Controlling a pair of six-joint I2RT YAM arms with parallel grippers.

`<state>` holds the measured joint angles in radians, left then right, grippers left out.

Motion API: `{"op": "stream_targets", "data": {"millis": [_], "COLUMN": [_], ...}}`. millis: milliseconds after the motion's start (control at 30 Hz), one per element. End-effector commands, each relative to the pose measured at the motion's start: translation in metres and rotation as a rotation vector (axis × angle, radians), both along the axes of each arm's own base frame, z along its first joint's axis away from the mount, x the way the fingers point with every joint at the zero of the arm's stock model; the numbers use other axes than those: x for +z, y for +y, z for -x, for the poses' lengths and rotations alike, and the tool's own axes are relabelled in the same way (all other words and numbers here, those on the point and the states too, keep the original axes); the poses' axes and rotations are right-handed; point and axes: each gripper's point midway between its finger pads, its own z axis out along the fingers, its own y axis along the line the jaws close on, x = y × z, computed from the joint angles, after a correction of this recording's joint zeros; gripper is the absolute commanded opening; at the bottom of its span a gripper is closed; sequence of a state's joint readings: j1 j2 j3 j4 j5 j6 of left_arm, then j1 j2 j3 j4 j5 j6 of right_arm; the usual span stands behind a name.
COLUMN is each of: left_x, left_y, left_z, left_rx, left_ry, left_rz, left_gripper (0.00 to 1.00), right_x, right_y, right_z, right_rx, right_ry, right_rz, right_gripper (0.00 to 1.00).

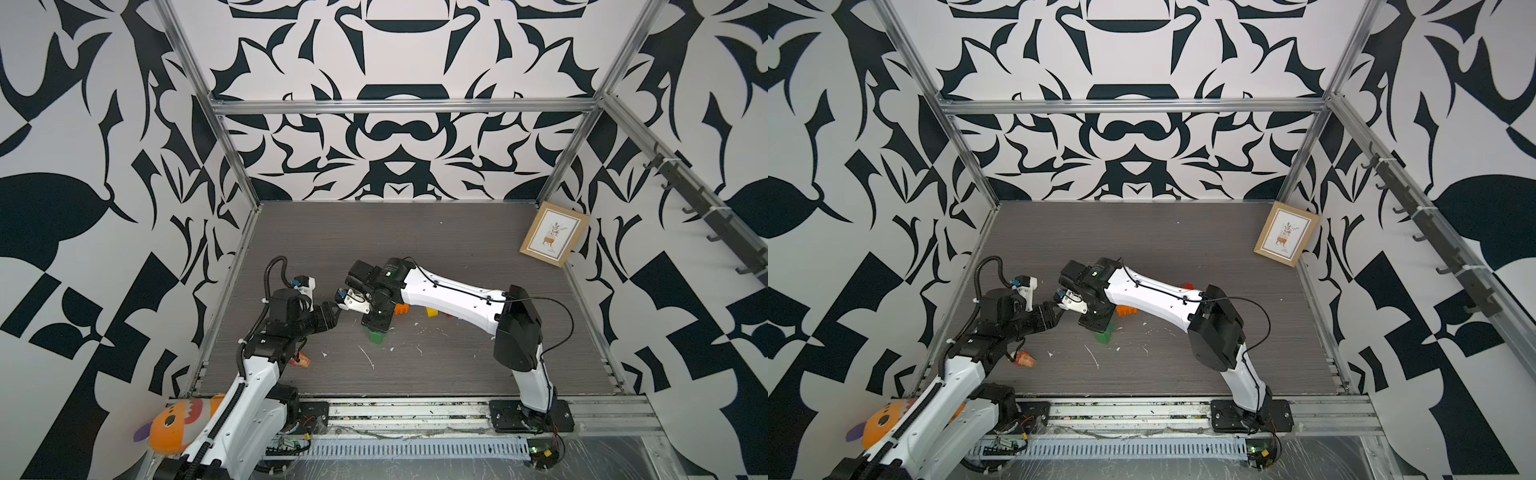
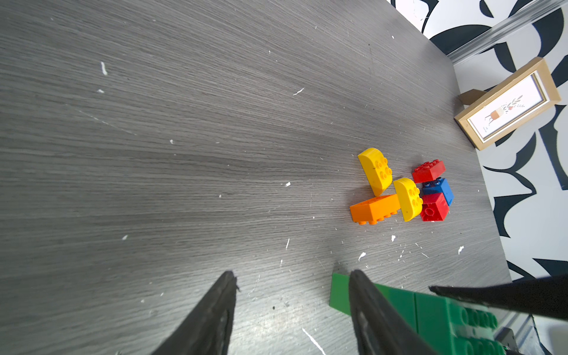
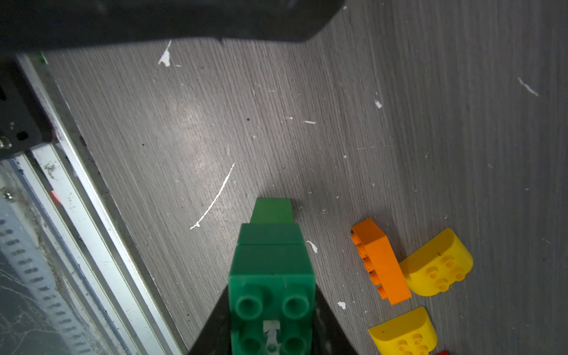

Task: Assemble an ice cream with lego
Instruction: Assemble the lego brick with the lego brick.

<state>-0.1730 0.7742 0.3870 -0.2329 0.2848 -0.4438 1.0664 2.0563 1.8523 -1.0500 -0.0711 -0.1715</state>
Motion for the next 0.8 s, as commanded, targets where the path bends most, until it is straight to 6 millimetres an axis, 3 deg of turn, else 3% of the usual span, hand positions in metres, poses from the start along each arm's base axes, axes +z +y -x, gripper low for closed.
{"op": "stream_targets", "data": {"millis": [0, 267, 433, 767], "left_x": [0.002, 0.003, 0.004, 0.003], "left_y": [0.000, 0.001, 0.000, 0.000], "left_z": [0.001, 0.001, 0.001, 0.001], "left_rx": [-0.007, -0.006, -0.008, -0.006], "left_ry": [-0.003, -0.006, -0.007, -0.005], "left_rz": [-0.003, -0.002, -0.002, -0.004], "left_gripper": [0.62, 0.62, 0.62, 0.62], "right_x": [-0.018, -0.002, 0.004, 0.032], "right_y": [0.002, 0.006, 0.007, 0.015], "right_z": [-0.006, -0.011, -0.013, -0.015], "right_rx": [-0.032, -0.028, -0.031, -0.059], "right_ry": [0.003, -0.033, -0.049, -0.082], "right_rz": [0.031, -0.017, -0.036, -0.124], "right_gripper": [0.08, 0.23, 0.42, 0.54]}}
